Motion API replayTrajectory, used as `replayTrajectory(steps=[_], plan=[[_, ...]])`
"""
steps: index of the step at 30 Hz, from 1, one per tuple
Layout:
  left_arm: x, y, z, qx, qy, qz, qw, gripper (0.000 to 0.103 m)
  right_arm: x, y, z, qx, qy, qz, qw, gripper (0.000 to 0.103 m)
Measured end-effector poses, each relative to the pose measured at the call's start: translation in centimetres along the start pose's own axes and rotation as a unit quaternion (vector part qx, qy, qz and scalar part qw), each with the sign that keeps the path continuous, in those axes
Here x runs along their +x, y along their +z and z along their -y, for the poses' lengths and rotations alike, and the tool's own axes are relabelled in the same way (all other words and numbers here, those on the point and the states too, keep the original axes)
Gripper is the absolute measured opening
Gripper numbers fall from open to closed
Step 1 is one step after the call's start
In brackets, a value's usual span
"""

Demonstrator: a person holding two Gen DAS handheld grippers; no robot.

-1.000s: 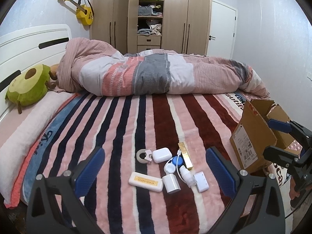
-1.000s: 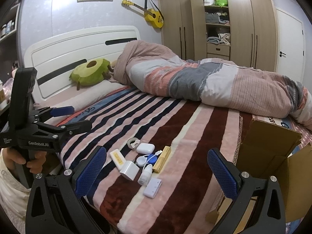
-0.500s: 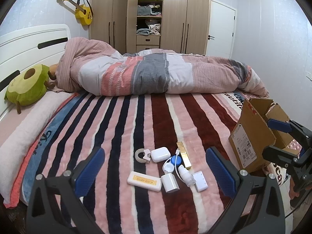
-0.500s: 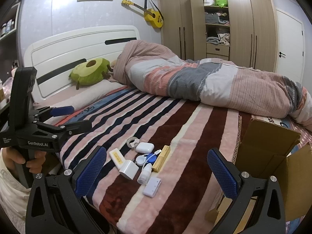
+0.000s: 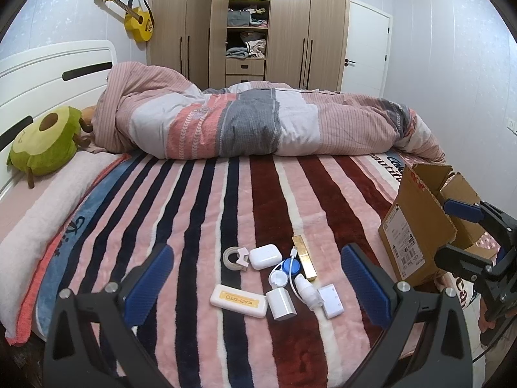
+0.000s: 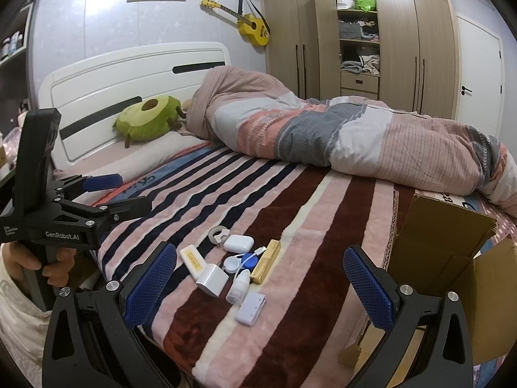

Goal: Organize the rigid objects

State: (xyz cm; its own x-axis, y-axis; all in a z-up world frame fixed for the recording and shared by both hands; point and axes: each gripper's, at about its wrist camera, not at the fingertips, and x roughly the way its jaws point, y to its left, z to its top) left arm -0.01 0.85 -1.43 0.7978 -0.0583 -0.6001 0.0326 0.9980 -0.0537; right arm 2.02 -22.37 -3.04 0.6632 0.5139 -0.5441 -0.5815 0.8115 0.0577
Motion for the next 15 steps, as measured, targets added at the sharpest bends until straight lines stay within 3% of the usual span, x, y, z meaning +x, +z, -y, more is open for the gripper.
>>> replayTrajectory(steps=[5, 11, 13, 15], plan=[[0.1, 0.0, 0.1, -0.001, -0.006, 0.001, 1.0, 0.103, 0.0, -0.4, -0.1, -0.006, -0.001, 0.0, 1.0, 0.097], [0.9, -0.1, -0.9, -0.006, -0.013, 0.002, 0.9999, 0.103, 0.4, 0.0, -2.5, -0.035, 0.006, 0.015, 0.999, 0.069], [1.4, -0.3, -1.7, -0.007, -0.009, 0.001, 0.9999, 0.103, 1.4, -0.3, -3.4, -0.034, 0.02, 0.011, 0.999, 0.053], [2.0, -0.6, -2.6, -0.009, -0.008, -0.001, 0.9999, 0.103, 2.5, -0.8, -4.3, -0.032, 0.031, 0.003, 0.999, 0.044]])
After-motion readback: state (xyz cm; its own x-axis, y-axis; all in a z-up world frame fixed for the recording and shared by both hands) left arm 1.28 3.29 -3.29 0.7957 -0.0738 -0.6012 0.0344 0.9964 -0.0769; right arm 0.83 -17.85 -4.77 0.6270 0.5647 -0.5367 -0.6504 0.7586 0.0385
